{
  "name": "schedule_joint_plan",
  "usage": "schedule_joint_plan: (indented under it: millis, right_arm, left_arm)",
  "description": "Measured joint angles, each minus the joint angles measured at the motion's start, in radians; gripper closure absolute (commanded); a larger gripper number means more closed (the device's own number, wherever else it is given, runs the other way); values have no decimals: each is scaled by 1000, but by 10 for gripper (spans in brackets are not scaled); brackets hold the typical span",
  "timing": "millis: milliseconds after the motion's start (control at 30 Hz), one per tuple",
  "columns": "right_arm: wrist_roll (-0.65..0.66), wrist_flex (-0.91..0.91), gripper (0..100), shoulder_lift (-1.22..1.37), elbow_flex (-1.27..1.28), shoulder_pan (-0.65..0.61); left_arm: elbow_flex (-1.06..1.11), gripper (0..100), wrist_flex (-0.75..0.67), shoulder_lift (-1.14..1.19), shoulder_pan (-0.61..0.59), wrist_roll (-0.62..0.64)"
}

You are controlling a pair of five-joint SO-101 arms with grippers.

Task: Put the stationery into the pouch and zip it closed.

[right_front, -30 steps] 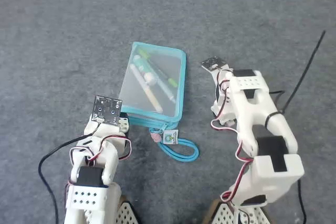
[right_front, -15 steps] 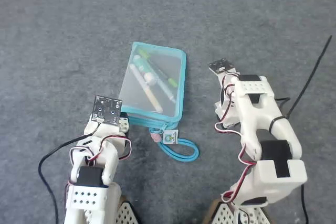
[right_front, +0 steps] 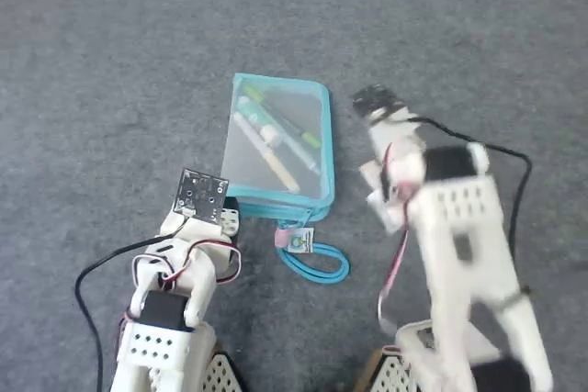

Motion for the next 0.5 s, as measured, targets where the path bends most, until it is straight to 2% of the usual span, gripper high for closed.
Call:
schedule_joint_plan:
  millis: [100, 267, 500]
  right_arm:
    - [0, 71, 991, -103, 0, -153]
    - [-34, 83, 991, -94, 0, -384]
    - [-44, 41, 991, 112, -34, -430]
  left_arm:
    - [0, 988, 0, 0, 2, 0]
    - [0, 988, 0, 0, 2, 0]
    - [0, 988, 0, 0, 2, 3]
